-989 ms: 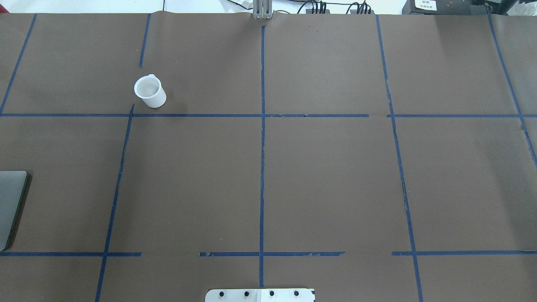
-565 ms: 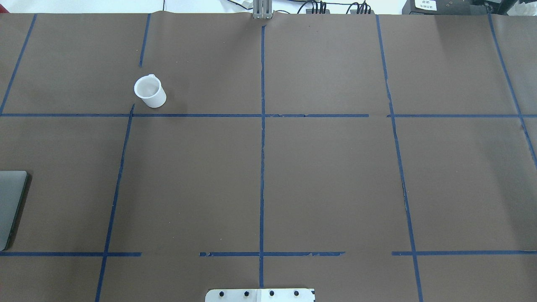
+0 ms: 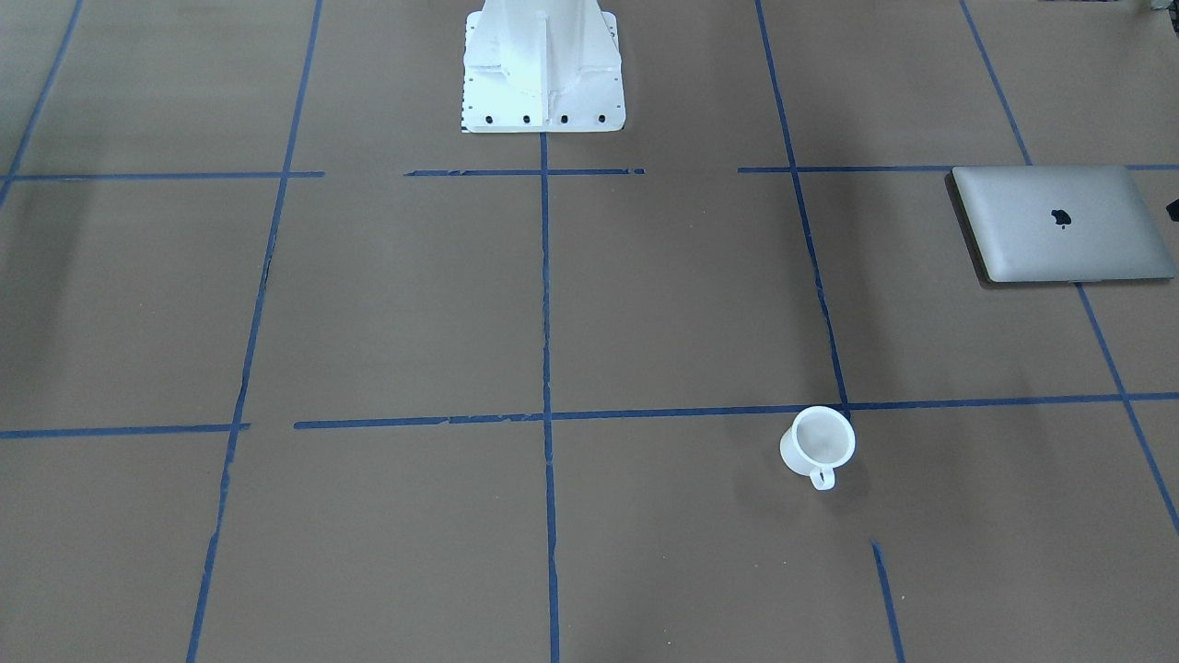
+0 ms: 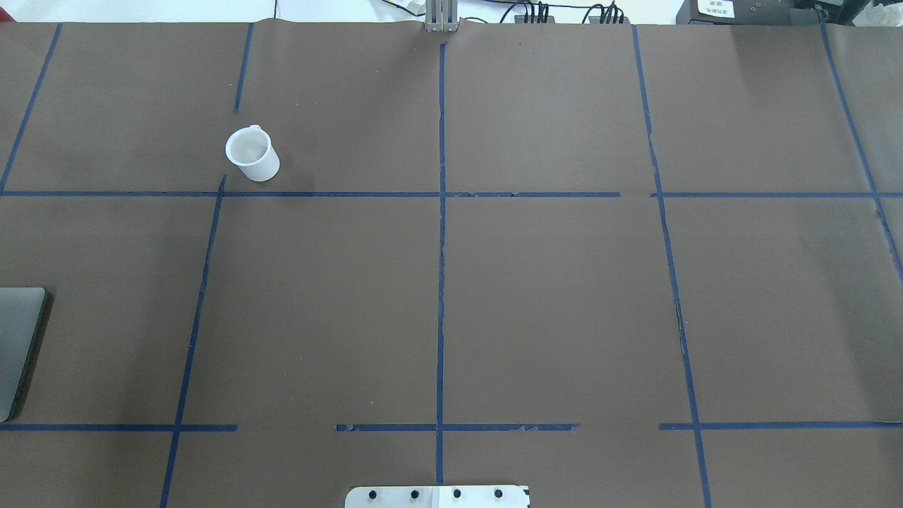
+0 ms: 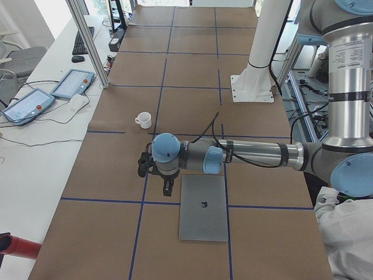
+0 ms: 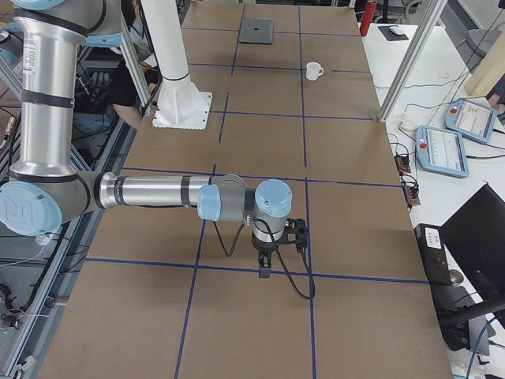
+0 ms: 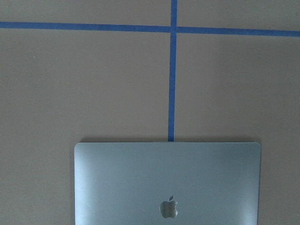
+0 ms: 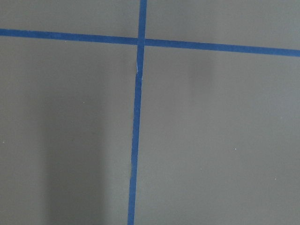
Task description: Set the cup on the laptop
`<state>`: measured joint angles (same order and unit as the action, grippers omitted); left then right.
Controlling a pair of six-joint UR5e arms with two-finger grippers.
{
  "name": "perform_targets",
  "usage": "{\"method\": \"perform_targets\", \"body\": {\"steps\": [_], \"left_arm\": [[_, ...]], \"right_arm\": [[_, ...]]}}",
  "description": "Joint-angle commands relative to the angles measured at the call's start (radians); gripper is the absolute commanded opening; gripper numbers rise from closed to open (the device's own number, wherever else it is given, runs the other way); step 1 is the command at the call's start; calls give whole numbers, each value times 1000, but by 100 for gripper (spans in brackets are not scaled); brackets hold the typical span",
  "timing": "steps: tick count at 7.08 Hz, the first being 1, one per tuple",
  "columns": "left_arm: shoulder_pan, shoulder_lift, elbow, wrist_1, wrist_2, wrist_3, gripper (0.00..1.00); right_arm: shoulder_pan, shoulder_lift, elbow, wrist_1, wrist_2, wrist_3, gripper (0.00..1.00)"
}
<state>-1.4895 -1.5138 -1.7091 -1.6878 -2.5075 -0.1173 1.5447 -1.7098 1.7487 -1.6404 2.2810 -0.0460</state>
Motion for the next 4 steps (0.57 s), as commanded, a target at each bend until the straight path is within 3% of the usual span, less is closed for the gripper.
{"method": "perform_targets", "body": {"steps": [1,2,4], "left_arm": [[154,-185,32,-24,-5,-180,100],[263,-283,70,-18,16,-293,100],[366,-536,274,-27,87,-505,100]], "right_arm": [[0,-1,0,1,0,0,100],[0,-1,0,1,0,0,100],[0,1,0,1,0,0,100]]}}
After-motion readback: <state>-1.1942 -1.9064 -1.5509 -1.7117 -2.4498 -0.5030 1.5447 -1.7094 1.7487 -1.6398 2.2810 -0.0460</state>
